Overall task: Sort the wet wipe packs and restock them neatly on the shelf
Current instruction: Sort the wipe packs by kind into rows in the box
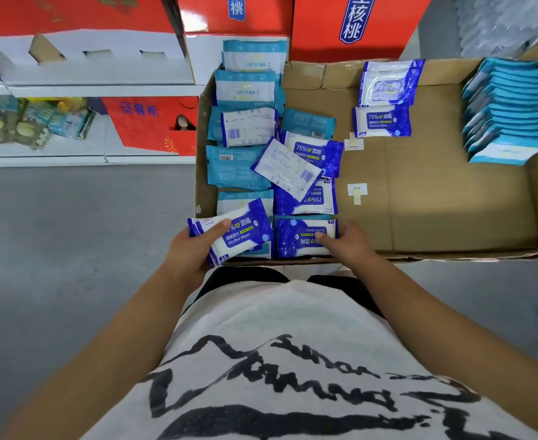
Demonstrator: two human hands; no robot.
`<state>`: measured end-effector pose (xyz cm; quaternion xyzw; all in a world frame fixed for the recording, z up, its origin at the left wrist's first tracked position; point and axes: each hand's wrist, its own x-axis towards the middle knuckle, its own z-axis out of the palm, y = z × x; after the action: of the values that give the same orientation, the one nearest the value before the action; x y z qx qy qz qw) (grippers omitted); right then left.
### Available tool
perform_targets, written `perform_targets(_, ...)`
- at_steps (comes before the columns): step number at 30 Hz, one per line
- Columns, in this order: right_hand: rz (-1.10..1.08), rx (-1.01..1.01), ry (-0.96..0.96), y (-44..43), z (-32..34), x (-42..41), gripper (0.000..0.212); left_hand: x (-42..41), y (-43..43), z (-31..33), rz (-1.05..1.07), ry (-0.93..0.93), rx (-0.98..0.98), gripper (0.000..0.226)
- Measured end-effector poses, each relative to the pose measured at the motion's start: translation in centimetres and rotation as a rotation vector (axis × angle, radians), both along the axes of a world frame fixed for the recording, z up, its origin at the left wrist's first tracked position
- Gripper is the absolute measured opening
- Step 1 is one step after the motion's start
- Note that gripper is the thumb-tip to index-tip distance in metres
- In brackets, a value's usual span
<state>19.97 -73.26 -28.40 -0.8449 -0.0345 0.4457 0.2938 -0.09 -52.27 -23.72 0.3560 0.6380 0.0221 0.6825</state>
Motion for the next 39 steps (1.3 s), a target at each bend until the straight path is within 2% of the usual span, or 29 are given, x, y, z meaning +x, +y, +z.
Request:
perform_targets(3, -0.004, -0.019, -0.069, 0.2, -0.5, -0.2, 0.052, -0.1, -0.3, 0.1, -0.008, -0.003, -0.002, 0.051)
perform_targets(8, -0.029, 0.023, 0.052, 0.6, -0.1, -0.3, 0.04, 0.5, -0.2, 0.6, -0.043, -0.002, 0.032, 0.046)
perform_targets(12, -0.126, 0.172, 0.124, 0.7, 2.3, -0.6, 0.036, 1.0, 0.3, 0.7, -0.078, -0.017, 0.089, 0.049)
perform_targets(14, -0.176, 0.247, 0.095, 0.4, 4.2, -0.3, 0.029, 1.6, 0.5, 1.0, -0.084, -0.026, 0.11, 0.049)
perform_targets(18, -0.138, 0.405, 0.118, -1.4, 8.1, 1.4, 0.027, 4.0, 0.0, 2.2, -0.126, -0.121, 0.169, 0.041)
perform_targets(22, -0.067, 0.425, 0.102, -3.0, 11.0, 3.3, 0.03, 7.6, -1.6, 4.1, -0.312, -0.207, 0.26, 0.047)
perform_targets(25, -0.056, 0.395, 0.04, -3.7, 12.3, 4.5, 0.034, 10.1, -3.6, 5.5, -0.518, -0.261, 0.295, 0.039)
perform_targets(29, -0.163, 0.467, 0.039, -5.1, 13.0, 6.1, 0.025, 13.4, -7.2, 6.7, -0.69, -0.261, 0.306, 0.036)
perform_targets(31, -0.187, 0.46, 0.017, -6.3, 13.4, 7.1, 0.026, 14.9, -9.3, 6.8, -0.709, -0.239, 0.305, 0.034)
perform_targets(33, -0.201, 0.442, 0.036, -8.0, 13.9, 8.5, 0.029, 16.4, -11.6, 6.8, -0.691, -0.212, 0.286, 0.043)
perform_targets(36, -0.247, 0.429, 0.065, -11.4, 14.1, 10.9, 0.041, 18.5, -14.9, 6.9, -0.644, -0.201, 0.262, 0.044)
perform_targets(39, -0.386, 0.475, 0.031, -14.9, 13.8, 13.0, 0.034, 20.6, -17.8, 7.0, -0.528, -0.233, 0.239, 0.035)
